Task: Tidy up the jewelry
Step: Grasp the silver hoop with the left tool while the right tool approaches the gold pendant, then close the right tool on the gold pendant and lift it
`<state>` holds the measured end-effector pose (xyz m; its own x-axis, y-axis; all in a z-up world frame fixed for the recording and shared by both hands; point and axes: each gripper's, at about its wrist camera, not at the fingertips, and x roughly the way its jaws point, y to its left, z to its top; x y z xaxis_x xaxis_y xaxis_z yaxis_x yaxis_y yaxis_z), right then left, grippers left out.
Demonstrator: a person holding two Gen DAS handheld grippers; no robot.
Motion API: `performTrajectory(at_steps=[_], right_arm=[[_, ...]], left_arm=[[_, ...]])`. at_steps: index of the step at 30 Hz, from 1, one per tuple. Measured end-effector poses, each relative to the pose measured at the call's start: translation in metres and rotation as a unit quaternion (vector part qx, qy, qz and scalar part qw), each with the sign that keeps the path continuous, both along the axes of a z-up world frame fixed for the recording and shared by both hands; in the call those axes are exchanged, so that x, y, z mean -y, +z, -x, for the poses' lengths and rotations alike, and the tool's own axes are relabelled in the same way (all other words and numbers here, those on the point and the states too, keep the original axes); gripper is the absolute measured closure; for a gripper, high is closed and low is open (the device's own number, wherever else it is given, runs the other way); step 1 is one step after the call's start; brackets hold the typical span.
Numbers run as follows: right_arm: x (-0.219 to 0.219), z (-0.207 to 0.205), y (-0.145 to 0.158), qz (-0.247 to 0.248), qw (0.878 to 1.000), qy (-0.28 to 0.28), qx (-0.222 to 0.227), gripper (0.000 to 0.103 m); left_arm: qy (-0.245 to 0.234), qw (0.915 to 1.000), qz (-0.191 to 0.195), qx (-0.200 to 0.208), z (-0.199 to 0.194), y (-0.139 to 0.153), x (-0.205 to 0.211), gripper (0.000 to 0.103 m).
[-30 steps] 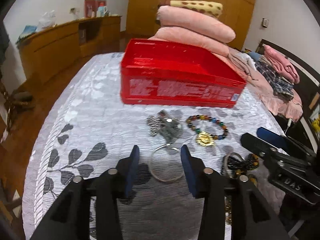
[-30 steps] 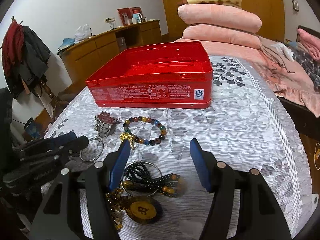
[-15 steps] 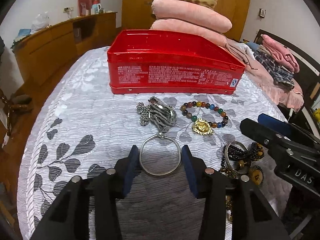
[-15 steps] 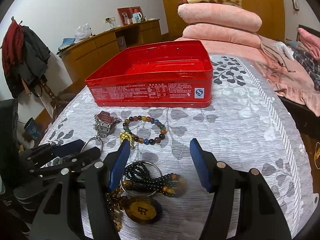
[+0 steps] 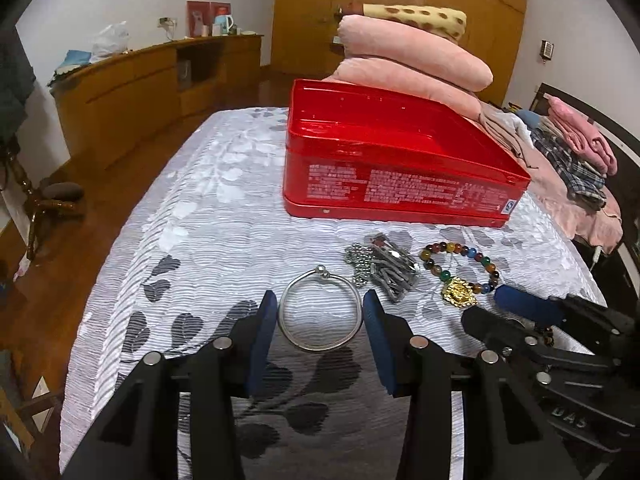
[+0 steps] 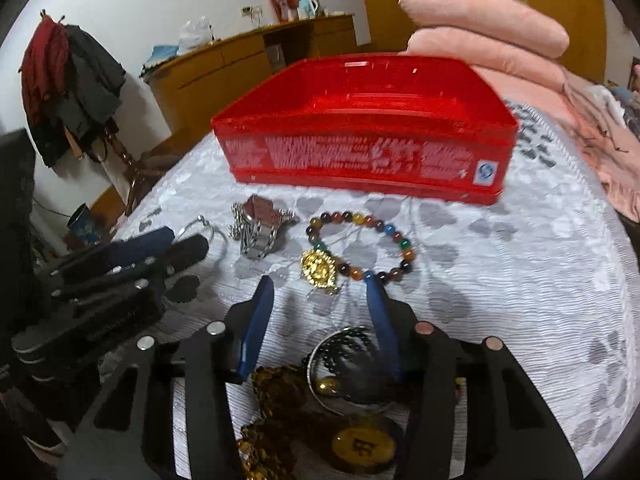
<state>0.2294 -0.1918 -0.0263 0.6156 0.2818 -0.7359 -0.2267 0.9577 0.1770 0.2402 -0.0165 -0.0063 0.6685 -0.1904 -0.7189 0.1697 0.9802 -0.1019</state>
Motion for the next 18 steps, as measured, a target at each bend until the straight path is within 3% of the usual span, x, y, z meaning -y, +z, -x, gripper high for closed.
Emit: performTrajectory(at_steps=[3,13,18], right_arm=[[-0.002,-0.005,-0.004,-0.006,1.0,0.005,-0.014,0.068],[-0.012,-0.019,-0.004,0.007,1.0,-0.001,-0.029,0.067],[-0.016,-0.021,-0.004,0.024,0.999,-0.008,-0.028,0.084]], left_arm=[[-0.007,1.0,0.002,-0.003,-0.001,-0.002,0.001,0.059],[-0.018,0.9997,0.013,-0.01,-0.003,-0.004,0.002,0.059],[-0.018,0.9997,0.015,-0.011,-0.003,-0.004,0.002,0.059]])
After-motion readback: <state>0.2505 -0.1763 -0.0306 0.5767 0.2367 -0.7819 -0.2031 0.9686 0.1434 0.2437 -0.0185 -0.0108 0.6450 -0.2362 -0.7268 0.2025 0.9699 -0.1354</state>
